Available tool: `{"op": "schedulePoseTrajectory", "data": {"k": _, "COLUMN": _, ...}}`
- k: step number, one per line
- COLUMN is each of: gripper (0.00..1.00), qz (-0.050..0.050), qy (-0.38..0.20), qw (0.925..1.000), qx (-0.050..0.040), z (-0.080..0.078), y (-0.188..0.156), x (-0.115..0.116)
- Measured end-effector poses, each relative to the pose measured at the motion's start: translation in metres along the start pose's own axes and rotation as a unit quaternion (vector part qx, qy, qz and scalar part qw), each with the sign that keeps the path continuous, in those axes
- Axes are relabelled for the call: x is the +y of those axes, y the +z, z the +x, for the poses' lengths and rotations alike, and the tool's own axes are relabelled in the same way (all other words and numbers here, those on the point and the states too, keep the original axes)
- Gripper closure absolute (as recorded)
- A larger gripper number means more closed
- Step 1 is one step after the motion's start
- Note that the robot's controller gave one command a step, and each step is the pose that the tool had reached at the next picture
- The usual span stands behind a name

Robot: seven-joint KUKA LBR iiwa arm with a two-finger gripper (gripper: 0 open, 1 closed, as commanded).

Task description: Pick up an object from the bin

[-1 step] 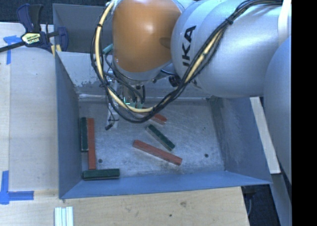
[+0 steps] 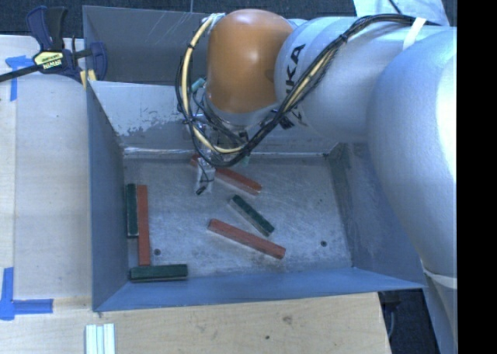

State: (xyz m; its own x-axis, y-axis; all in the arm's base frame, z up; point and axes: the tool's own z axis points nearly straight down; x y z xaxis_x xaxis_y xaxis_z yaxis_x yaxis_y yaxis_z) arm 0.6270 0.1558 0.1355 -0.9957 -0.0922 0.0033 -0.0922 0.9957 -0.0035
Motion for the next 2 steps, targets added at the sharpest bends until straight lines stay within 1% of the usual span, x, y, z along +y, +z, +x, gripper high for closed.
{"op": "schedulePoseTrajectory", "data": {"k": 1, "gripper": 0.0, "qz": -0.001, "qy": -0.049, "qw": 0.9988, "qx": -0.0033, "z": 0.0221, "y": 0.0674, "x": -0.0668}}
{"op": "schedulePoseTrajectory", "data": {"k": 2, "gripper": 1.0, "qz": -0.003, "qy": -0.049, "qw": 0.9987, "qx": -0.009, "z": 0.0183, "y": 0.0609, "x": -0.0622}}
